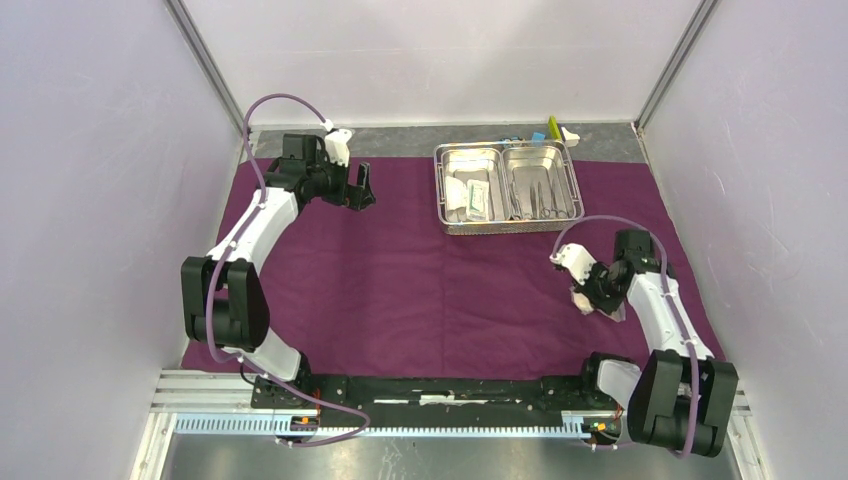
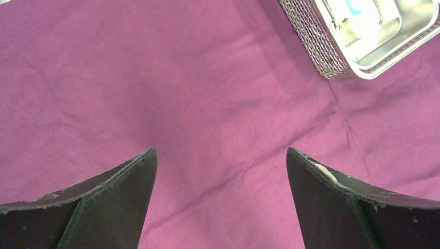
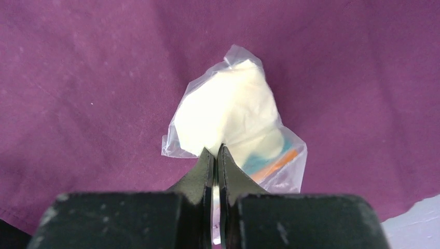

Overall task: Open and lay out the surgical kit
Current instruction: Place the medical item in the surgical kit.

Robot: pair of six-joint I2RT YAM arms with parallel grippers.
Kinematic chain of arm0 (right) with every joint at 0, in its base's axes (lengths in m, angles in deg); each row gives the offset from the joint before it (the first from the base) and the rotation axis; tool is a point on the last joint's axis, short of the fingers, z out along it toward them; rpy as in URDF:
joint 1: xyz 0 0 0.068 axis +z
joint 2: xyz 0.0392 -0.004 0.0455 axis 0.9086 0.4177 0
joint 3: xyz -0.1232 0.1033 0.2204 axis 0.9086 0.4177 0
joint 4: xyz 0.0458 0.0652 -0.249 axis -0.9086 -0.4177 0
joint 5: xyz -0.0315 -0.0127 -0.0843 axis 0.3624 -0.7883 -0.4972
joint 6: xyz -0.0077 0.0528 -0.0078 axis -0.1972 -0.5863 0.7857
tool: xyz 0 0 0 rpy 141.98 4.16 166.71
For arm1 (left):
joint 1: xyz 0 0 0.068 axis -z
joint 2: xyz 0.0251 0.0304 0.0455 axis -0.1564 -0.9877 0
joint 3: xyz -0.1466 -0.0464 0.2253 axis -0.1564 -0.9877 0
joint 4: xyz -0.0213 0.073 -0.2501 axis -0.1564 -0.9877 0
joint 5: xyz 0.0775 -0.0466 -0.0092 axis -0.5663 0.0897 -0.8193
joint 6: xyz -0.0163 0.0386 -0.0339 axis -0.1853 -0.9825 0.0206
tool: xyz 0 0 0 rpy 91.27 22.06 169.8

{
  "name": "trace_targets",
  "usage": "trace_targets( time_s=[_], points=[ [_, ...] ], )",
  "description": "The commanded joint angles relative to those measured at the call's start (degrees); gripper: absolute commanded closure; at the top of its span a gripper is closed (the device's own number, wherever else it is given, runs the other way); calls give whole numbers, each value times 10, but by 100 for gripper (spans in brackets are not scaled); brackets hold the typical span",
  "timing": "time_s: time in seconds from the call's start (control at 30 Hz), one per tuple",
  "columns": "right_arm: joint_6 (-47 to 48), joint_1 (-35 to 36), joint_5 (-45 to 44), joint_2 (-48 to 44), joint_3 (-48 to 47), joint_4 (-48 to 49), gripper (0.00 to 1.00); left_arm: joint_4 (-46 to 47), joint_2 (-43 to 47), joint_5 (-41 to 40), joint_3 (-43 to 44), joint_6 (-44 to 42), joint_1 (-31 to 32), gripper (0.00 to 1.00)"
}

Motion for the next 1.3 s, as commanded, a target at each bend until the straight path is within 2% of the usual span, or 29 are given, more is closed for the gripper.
trace_targets(
  time_s=[0.0, 0.33, 0.53, 0.6, 0.77, 0.87, 0.93, 1.1, 1.27],
  points=[
    [36, -38, -7, -15, 28, 45, 96, 9, 5, 15, -1, 5, 3, 0],
    [77, -113, 1, -4, 29, 43, 94, 11, 3, 8, -3, -2, 3, 0],
    [124, -140, 0, 0, 45, 26, 87, 11, -1, 6, 0, -4, 3, 0],
    [121, -140, -8, 7, 50, 31, 80, 10, -1, 4, 1, -5, 3, 0],
    [102, -140, 2, 14, 25, 32, 51, 4, 1, -14, 5, -10, 3, 0],
    [85, -140, 42, 9, -28, 15, 30, -8, -5, -30, 18, -12, 3, 0],
    [73, -139, 76, 9, -69, 1, 22, -14, -10, -33, 25, -12, 3, 0],
    [11, -101, 116, 33, -178, -9, 14, -15, -14, -33, 31, -9, 3, 0],
    [-94, 16, 90, 60, -224, 74, 9, -15, -14, -44, 36, -8, 3, 0]
  ],
)
